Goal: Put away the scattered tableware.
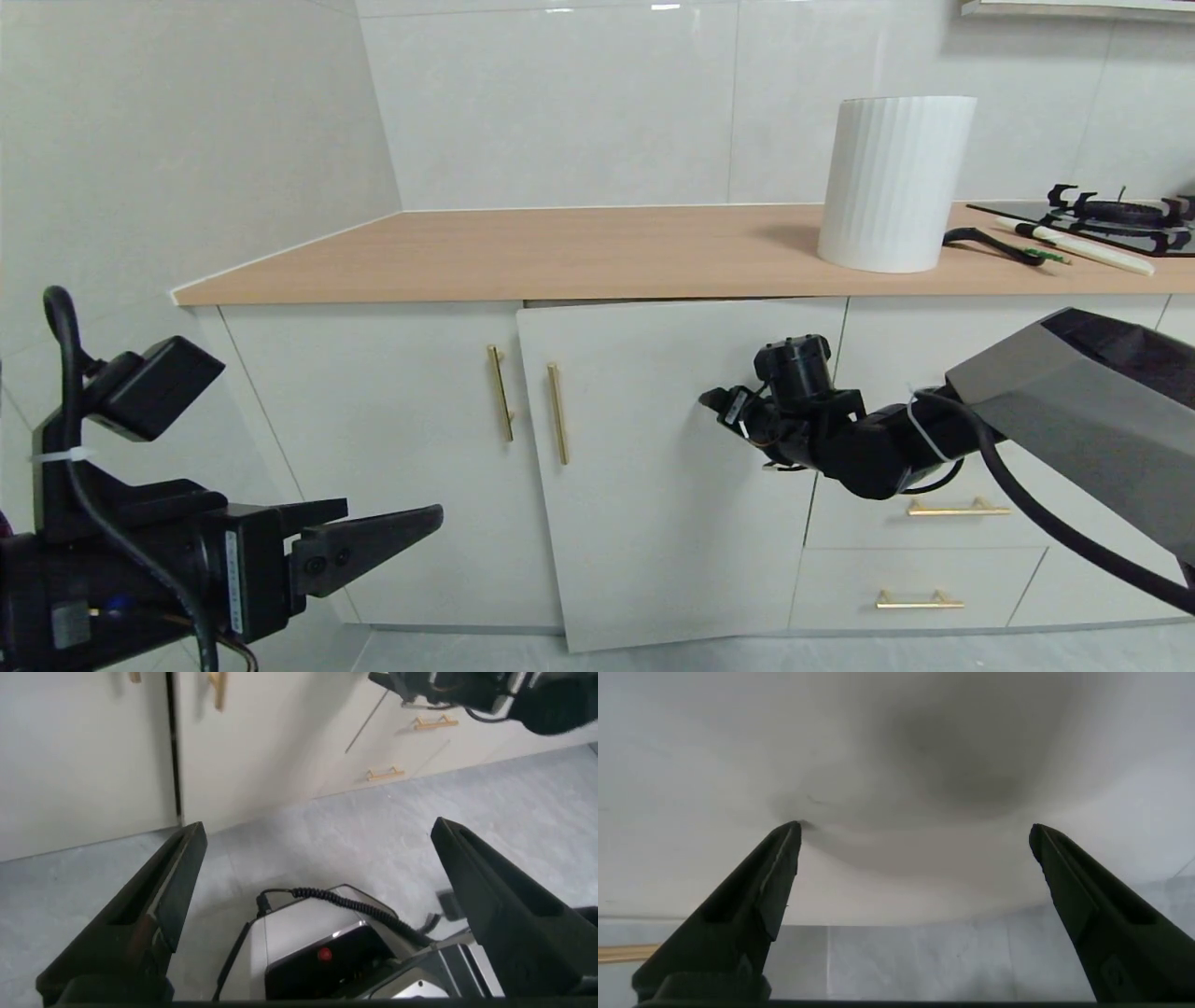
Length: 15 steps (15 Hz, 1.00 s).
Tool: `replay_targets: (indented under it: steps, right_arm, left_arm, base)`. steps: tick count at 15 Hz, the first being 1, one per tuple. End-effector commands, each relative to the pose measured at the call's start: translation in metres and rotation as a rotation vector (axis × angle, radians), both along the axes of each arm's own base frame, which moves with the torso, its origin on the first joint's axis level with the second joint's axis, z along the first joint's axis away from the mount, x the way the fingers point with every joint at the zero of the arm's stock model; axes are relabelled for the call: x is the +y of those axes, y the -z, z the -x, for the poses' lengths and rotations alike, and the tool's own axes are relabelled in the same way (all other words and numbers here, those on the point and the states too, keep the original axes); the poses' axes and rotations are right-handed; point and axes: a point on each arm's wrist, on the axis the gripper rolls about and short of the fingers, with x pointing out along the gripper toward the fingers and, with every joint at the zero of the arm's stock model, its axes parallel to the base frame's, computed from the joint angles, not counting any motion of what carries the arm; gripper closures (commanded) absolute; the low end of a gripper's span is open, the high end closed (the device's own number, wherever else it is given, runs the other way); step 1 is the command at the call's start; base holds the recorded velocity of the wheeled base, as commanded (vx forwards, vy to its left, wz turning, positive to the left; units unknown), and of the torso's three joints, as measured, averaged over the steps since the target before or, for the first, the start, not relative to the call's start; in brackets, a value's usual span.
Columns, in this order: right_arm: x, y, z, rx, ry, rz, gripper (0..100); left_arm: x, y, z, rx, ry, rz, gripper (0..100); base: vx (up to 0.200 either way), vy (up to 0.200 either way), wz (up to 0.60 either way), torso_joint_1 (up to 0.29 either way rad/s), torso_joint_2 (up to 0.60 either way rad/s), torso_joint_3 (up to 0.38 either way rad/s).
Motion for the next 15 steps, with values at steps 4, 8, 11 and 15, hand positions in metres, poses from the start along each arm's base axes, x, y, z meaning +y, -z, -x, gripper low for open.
replay_targets:
  steps: [4,8,11,15]
  right_arm:
    - [-0.002,0.006,-0.012,-0.022,0.082,0.023,0]
    - [-0.005,0.008,-0.023,-0.049,0.151,0.036,0]
    - [-0.006,0.006,-0.021,-0.046,0.151,0.040,0]
    - [-0.012,-0.044,0.016,-0.082,0.080,-0.004,0]
  left_arm:
    - [0.000,0.000,-0.001,0.003,-0.002,0.000,0]
    - [0.000,0.001,-0.001,0.006,-0.003,0.000,0]
    - [-0.001,0.001,-0.002,0.010,-0.003,-0.002,0]
    - [-0.001,0.001,-0.002,0.002,-0.005,0.002,0]
  base:
    - [0.000,0.000,0.00,0.000,0.00,0.000]
    - [0.000,0.000,0.00,0.000,0.00,0.000]
    - [0.000,0.000,0.00,0.000,0.00,0.000]
    - [0.000,0.000,0.00,0.000,0.00,0.000]
